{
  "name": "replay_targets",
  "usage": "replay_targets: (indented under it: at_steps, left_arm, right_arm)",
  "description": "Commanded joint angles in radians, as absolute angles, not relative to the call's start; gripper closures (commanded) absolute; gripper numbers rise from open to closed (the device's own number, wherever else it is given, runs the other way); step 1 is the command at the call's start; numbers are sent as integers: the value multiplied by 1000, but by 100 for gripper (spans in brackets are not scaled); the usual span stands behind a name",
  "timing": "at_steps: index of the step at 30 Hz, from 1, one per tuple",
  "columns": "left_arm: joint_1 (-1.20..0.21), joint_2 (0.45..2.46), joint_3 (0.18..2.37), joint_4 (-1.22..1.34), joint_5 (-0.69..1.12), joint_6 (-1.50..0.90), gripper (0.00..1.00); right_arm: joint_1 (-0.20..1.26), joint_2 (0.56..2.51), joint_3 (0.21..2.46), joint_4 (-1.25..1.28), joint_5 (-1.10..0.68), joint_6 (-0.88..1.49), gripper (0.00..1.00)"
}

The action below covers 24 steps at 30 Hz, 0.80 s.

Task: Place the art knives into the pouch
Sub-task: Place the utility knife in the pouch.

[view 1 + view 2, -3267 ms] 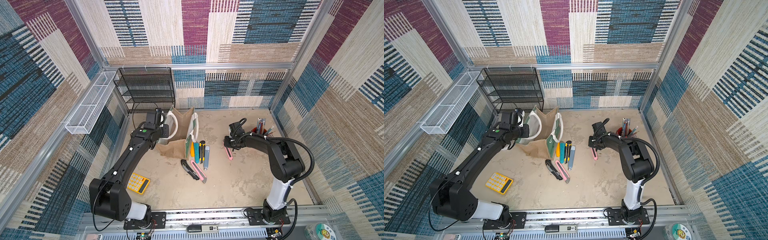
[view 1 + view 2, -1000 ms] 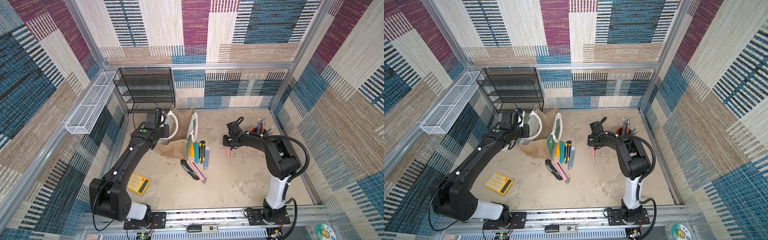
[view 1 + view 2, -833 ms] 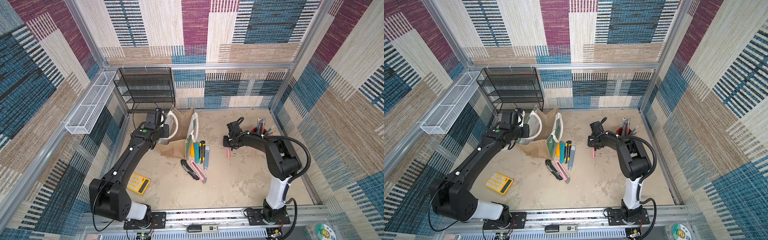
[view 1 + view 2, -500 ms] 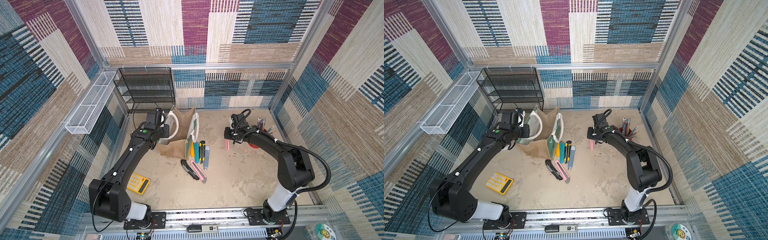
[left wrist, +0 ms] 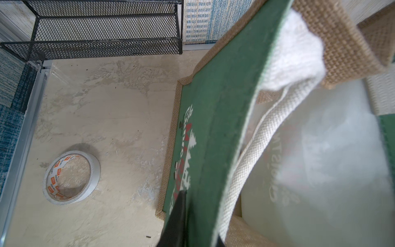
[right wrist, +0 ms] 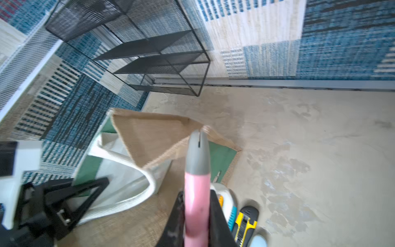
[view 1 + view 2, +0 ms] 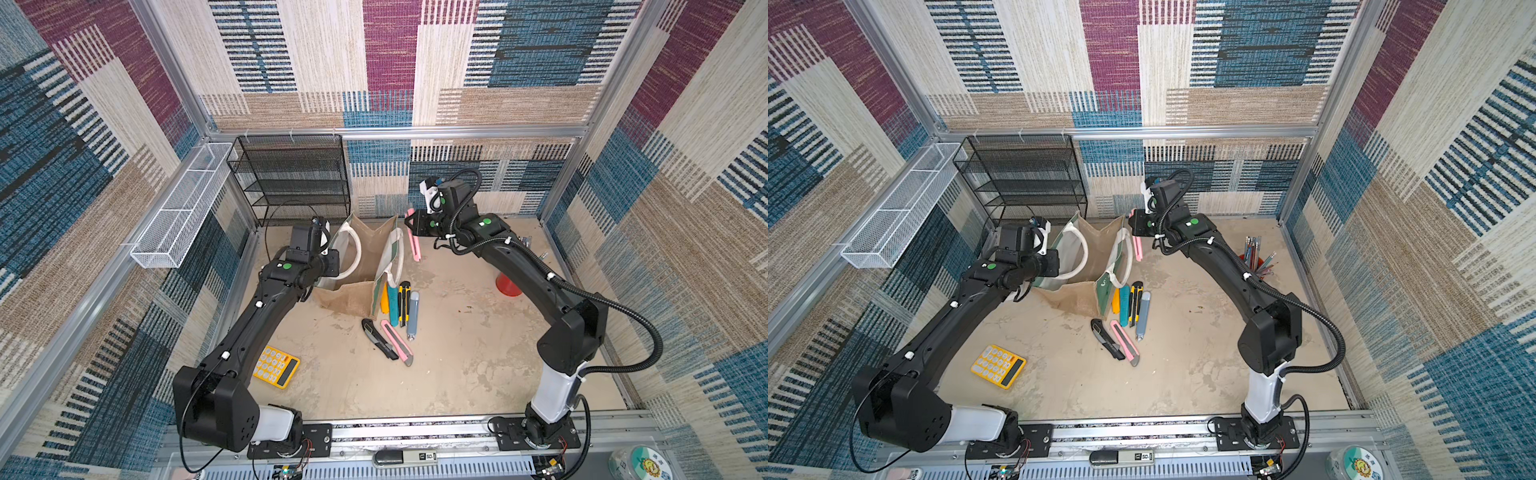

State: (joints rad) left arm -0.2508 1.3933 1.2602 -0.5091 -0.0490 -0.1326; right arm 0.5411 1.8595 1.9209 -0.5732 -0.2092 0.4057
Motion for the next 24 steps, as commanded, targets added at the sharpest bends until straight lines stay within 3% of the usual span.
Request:
replay_targets:
  at_steps: [1,14,19,22,24]
  left_arm:
    - [-250,1385,1259,-466,-43,-149,100]
    - [-252,1383,1272,-474,-29,-158,100]
    - [-252,1374,1279,-489,-39,-164,100]
    - [-252,1374,1289,-496,-28,-169,100]
    - [-252,1379,1293,-497,-29,-169,100]
  right_arm:
    - [583,1895,2017,-606,-259,399,100]
    - [664,2124,2281,-606,-271,373,100]
    - [678,2127,2207,-566,-304,363,100]
    - [685,2089,2089,-478,-337,354,93]
    - [685,2082,2066,-472,-335,355,81]
